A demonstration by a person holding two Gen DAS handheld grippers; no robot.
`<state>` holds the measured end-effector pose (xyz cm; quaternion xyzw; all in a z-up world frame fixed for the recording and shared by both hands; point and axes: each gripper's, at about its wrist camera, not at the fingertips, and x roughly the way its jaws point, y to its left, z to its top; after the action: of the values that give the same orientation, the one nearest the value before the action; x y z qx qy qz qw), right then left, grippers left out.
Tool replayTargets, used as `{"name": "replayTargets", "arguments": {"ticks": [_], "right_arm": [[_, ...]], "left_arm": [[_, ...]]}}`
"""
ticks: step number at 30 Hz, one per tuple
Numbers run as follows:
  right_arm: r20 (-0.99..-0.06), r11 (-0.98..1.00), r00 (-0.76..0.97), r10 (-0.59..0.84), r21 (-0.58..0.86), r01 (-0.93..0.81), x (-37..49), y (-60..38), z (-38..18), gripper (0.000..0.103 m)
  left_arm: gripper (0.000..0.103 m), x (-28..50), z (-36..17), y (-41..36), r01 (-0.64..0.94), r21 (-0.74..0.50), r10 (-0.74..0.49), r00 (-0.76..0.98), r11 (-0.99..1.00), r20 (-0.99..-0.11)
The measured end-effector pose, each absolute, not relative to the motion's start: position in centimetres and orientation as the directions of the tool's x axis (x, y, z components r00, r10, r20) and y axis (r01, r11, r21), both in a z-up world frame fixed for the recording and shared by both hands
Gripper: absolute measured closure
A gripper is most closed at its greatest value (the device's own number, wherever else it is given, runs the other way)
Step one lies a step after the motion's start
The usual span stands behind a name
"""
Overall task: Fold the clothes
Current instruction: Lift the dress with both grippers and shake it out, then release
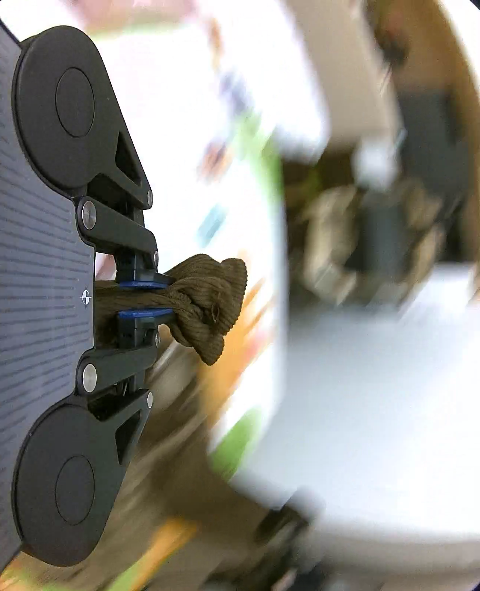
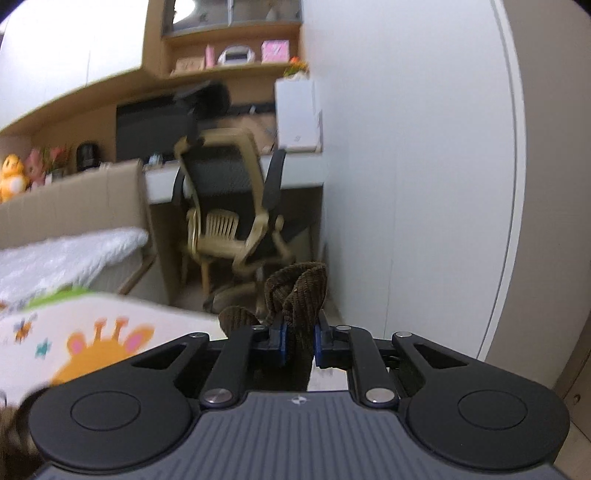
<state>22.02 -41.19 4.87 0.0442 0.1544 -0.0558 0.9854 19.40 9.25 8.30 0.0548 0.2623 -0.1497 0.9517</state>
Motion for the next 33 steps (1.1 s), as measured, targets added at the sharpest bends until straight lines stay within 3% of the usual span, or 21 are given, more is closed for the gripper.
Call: {"name": "replayTargets", "arguments": {"ticks": [3, 7, 10, 13, 16, 18, 19, 20, 22, 25, 29, 33], "right_arm": [[-0.261, 0.985, 0.955, -0.142, 0.062, 0.163, 22.8, -41.3, 5.2, 0.091], [-0.265, 0.968, 0.933, -0.245, -0.013, 0.25, 24.9, -41.6, 3.2, 0.092], [-0.359, 0.952, 0.883, -0.302, -0.059, 0.302, 26.9, -42.8, -0.3, 0.092], [-0.449, 0.945, 0.835, -0.317, -0.073, 0.32, 27.7, -43.9, -2.8, 0.092], [-0.509, 0.943, 0.799, -0.32, -0.094, 0.318, 27.4, -44.4, -3.6, 0.086], [-0.548, 0.942, 0.772, -0.322, -0.109, 0.316, 27.2, -44.7, -4.2, 0.068], [-0.567, 0.942, 0.758, -0.323, -0.116, 0.315, 27.1, -44.9, -4.5, 0.046], [-0.585, 0.942, 0.743, -0.324, -0.123, 0.313, 27.0, -45.0, -4.8, 0.03], [-0.583, 0.939, 0.743, -0.329, -0.115, 0.325, 25.1, -45.8, -4.3, 0.028], [-0.569, 0.967, 0.781, -0.255, -0.127, 0.223, 20.7, -44.4, -2.7, 0.028], [-0.607, 0.985, 0.795, -0.029, -0.153, -0.081, 14.2, -38.8, -1.5, 0.021], [-0.657, 0.92, 0.733, 0.176, -0.155, -0.36, 7.3, -32.8, -2.4, 0.02]], "left_arm": [[0.091, 21.3, 10.6, 14.9, 0.11, 0.029, -0.09, 0.918, 0.994, -0.386], [0.091, 23.0, 8.5, 20.0, -0.086, 0.021, 0.088, 0.928, 0.996, -0.363], [0.091, 24.2, 4.6, 23.1, -0.212, 0.006, 0.194, 0.882, 0.977, -0.43], [0.091, 25.3, 0.8, 25.0, -0.275, -0.05, 0.211, 0.83, 0.96, -0.516], [0.085, 26.7, -2.3, 25.8, -0.31, -0.069, 0.215, 0.786, 0.948, -0.58], [0.077, 26.7, -2.9, 26.3, -0.332, -0.118, 0.192, 0.762, 0.936, -0.618], [0.064, 26.4, -2.9, 26.7, -0.332, -0.15, 0.168, 0.757, 0.931, -0.632], [0.056, 25.9, -2.8, 27.0, -0.315, -0.172, 0.139, 0.76, 0.934, -0.635], [0.032, 24.4, -2.4, 27.1, -0.287, -0.197, 0.1, 0.764, 0.937, -0.637], [0.022, 21.7, -1.1, 26.2, -0.249, -0.207, 0.063, 0.769, 0.946, -0.636], [0.01, 17.9, 0.6, 22.7, -0.149, -0.216, -0.02, 0.78, 0.965, -0.626], [0.009, 14.3, 1.2, 17.2, 0.029, -0.22, -0.162, 0.771, 0.975, -0.616]]}}
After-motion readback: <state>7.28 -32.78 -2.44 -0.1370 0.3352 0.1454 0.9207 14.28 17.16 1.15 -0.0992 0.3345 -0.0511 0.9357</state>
